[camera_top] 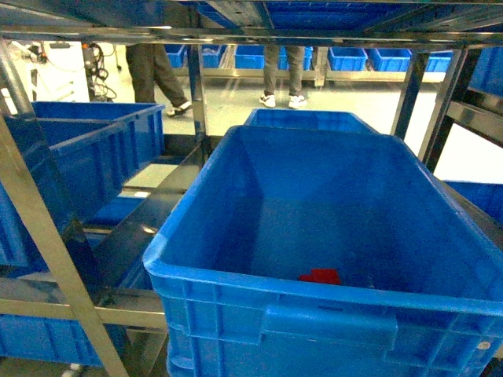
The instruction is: Pick red block from blue box to shelf
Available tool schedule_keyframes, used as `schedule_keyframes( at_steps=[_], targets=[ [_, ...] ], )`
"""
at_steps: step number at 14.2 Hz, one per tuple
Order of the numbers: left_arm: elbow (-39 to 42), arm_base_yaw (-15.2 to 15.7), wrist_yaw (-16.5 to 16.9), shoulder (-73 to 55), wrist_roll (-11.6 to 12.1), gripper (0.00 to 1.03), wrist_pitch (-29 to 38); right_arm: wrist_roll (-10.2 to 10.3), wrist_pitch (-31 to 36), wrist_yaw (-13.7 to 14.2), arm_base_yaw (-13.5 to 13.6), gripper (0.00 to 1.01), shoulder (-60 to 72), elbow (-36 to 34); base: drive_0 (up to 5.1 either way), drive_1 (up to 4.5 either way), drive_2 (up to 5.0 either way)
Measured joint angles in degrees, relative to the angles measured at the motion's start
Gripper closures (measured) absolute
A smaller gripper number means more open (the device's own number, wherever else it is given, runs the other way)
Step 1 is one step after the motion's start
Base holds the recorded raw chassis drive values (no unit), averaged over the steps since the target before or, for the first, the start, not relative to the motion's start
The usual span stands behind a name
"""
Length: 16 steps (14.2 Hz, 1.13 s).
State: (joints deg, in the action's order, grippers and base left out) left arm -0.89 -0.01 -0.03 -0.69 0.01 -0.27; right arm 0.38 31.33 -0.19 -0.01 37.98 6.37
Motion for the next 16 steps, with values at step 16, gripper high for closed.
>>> schedule_keyframes(
  at_steps=[16],
  targets=[
    [0.00, 0.00, 0.00, 0.00, 0.00, 0.05, 0.00, -0.20, -6.67, 0.02, 0.00, 0.99, -13.16, -5.64, 0.0, 0.00, 0.0]
  ],
)
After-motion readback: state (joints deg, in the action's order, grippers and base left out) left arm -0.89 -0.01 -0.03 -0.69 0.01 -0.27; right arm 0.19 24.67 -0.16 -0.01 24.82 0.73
